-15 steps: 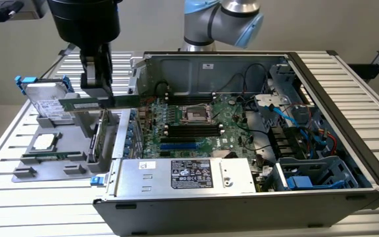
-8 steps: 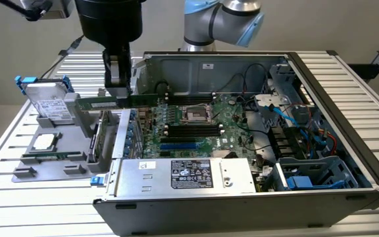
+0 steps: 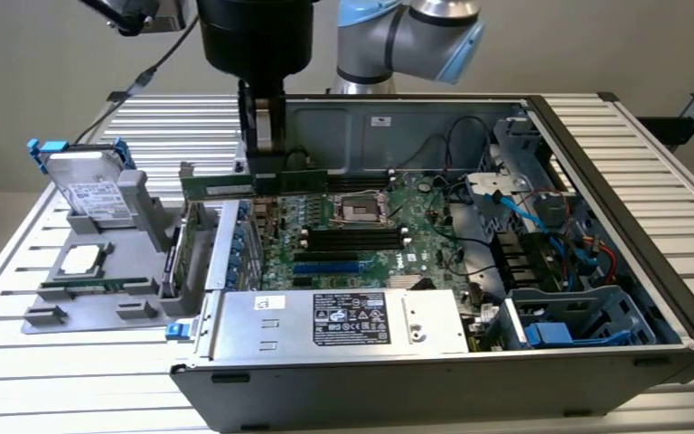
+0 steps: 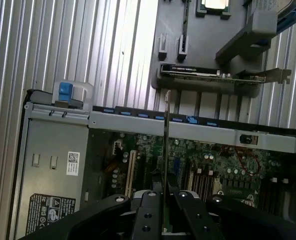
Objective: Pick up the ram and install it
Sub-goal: 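Pick up the ram and move it above insertion slot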
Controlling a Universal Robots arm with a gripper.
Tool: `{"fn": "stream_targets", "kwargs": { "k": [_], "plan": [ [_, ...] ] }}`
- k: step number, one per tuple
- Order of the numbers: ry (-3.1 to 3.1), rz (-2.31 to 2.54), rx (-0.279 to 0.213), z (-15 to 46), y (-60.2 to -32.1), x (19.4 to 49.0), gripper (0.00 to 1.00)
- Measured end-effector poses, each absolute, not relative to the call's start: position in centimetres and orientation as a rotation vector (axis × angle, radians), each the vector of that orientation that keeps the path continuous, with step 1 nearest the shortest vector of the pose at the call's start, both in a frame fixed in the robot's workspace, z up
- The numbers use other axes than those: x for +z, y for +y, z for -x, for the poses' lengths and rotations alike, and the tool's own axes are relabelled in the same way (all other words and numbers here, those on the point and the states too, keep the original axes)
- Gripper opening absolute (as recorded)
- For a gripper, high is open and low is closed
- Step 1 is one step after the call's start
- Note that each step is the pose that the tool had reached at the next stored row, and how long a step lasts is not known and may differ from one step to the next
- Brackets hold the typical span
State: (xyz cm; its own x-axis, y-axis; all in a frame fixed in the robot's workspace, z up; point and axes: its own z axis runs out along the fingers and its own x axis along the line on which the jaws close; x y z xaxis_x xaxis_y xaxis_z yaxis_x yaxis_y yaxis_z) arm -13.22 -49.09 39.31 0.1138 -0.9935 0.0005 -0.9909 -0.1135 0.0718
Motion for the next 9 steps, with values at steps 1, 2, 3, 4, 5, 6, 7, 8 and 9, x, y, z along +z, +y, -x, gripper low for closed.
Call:
{"fn": "stream_targets", "kwargs": {
  "k": [1, 2, 3, 4, 5, 6, 7, 8, 9],
  "plan": [
    [-2.055, -2.303, -0.073, 12.8, -49.1, 39.3, 0.14],
    [-2.055, -2.303, -0.073, 12.4, -49.0, 39.3, 0.14],
    [-2.055, -2.303, -0.073, 12.0, -48.9, 39.3, 0.14],
    [-2.055, -2.303, -0.073, 11.6, -48.7, 39.3, 0.14],
    [-2.055, -2.304, -0.073, 11.3, -48.5, 39.3, 0.14],
    [-2.055, -2.303, -0.073, 11.0, -48.2, 39.3, 0.14],
    [-2.055, -2.304, -0.073, 10.8, -47.9, 39.2, 0.14],
    [-2.055, -2.303, -0.073, 10.5, -47.5, 39.1, 0.14],
    [-2.055, -2.303, -0.073, 10.2, -47.2, 38.9, 0.14]
  ]
}}
